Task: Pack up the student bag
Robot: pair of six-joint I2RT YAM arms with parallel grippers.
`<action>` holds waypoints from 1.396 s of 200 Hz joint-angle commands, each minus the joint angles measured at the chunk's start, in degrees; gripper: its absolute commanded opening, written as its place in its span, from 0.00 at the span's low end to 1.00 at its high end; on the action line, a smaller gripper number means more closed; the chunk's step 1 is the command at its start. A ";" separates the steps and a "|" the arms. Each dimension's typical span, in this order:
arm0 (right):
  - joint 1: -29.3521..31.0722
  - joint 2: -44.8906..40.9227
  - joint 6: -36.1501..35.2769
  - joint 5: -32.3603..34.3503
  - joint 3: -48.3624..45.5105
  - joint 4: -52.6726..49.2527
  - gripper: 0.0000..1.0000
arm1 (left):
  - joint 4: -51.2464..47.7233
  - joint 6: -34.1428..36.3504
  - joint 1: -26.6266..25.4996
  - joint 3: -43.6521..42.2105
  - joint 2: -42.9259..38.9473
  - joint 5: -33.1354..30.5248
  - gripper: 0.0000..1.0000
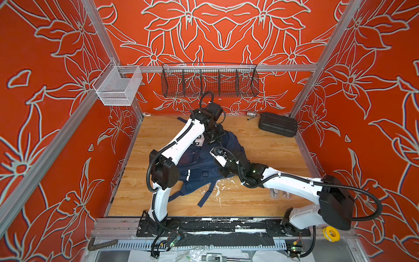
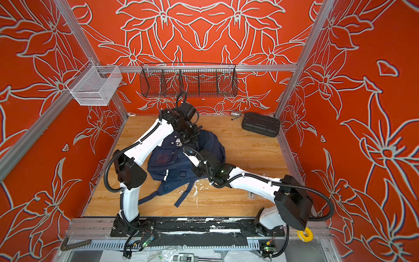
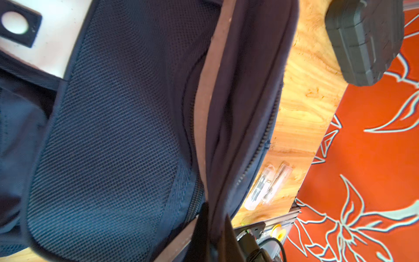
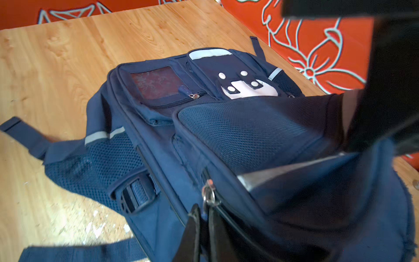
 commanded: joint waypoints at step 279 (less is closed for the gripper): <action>-27.62 -21.39 17.01 -5.49 -2.73 -27.12 0.83 | 5.95 28.24 0.40 -25.98 -20.09 -7.68 0.49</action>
